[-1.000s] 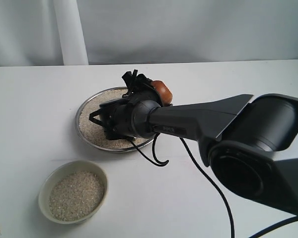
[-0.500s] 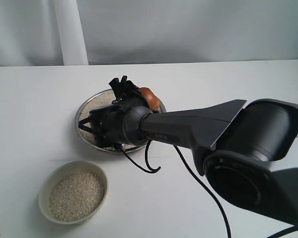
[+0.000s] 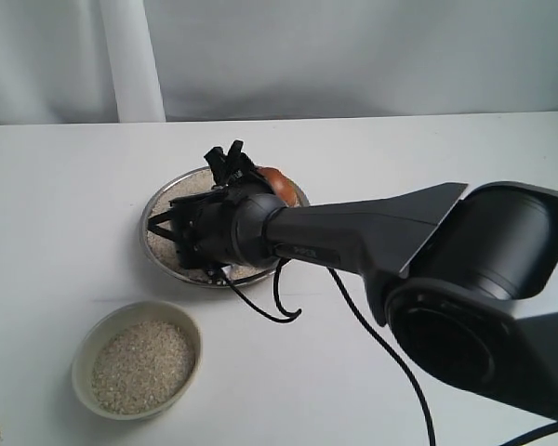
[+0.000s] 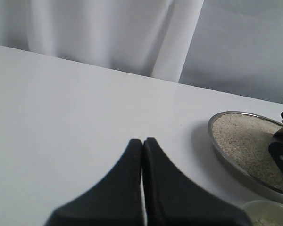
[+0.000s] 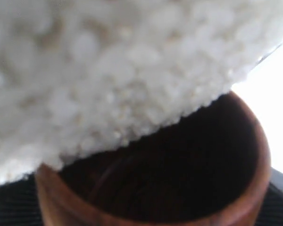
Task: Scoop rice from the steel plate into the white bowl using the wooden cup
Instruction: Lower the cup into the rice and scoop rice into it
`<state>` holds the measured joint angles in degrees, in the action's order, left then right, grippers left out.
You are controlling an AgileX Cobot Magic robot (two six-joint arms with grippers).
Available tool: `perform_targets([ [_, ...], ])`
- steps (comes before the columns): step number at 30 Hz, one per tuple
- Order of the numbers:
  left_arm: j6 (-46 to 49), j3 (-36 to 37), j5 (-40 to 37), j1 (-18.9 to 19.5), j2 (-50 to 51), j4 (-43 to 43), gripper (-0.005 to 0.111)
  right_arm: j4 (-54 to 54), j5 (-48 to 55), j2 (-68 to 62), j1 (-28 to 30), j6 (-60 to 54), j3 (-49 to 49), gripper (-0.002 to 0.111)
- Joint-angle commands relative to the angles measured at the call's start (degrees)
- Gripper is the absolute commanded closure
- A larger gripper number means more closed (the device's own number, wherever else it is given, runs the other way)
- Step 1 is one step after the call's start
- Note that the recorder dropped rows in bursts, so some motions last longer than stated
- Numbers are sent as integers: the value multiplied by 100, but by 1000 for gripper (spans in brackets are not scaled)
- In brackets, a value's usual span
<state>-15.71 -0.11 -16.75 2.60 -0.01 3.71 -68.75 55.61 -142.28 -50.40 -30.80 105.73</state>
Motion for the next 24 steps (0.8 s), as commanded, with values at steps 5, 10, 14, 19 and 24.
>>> perform_targets([
  [5,-7,11,38,-17,1,-22,107,797,-760,-29,-11,198,-29,108],
  [10,-7,11,38,-17,1,-22,107,1073,-1073,-29,-11,252,-29,108],
  [14,-7,11,38,-17,1,-22,107,1406,-1285,-29,85,449,-29,108],
  [19,-7,11,38,-17,1,-22,107,1744,-1524,65,256,1050,-29,108],
  [24,-7,11,38,-17,1,-22,107,2559,-1849,246,386,1050,-29,108],
])
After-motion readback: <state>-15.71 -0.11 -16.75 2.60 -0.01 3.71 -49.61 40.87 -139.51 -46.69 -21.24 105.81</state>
